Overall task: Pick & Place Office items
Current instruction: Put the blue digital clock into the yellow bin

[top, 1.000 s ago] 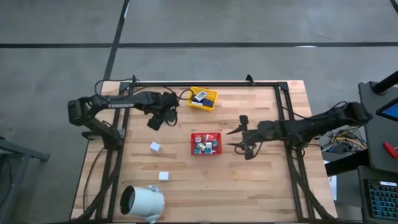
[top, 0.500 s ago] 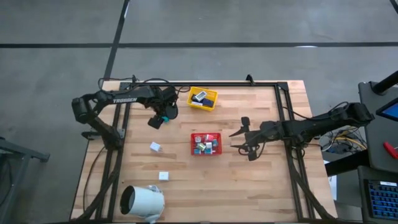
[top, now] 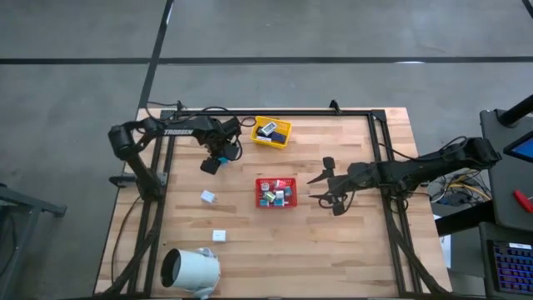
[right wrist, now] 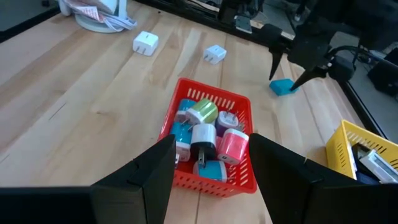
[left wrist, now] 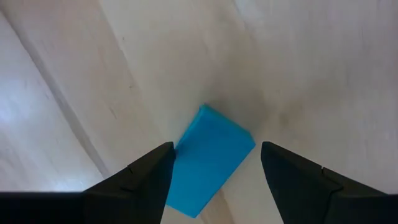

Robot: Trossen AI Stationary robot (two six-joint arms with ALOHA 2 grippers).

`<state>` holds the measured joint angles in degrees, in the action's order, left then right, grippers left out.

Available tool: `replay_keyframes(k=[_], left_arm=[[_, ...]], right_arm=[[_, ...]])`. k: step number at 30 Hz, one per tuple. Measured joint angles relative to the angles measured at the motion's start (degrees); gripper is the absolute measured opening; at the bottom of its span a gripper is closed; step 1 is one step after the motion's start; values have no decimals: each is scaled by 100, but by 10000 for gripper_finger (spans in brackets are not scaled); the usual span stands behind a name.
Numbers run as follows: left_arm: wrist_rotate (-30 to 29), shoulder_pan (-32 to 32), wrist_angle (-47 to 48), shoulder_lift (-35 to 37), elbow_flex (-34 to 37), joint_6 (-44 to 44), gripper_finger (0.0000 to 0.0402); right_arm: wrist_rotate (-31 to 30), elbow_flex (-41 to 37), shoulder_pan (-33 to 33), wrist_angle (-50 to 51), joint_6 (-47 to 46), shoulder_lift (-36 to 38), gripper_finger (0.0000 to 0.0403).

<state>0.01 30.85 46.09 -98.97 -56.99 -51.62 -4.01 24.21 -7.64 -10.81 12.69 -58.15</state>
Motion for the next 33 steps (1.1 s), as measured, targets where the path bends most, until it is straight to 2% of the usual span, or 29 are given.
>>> replay_keyframes(k=[13, 21, 33], left_arm=[[-151, 81, -147, -114, 67, -348, 246], [-141, 188, -291, -75, 338, -171, 246], [-216, 192, -365, -46, 348, 66, 245]], right_arm=[[0, 0, 0, 37, -25, 0, 201], [0, 0, 0, 37, -5, 0, 201], [-2, 0, 0, 16, 0, 0, 201]])
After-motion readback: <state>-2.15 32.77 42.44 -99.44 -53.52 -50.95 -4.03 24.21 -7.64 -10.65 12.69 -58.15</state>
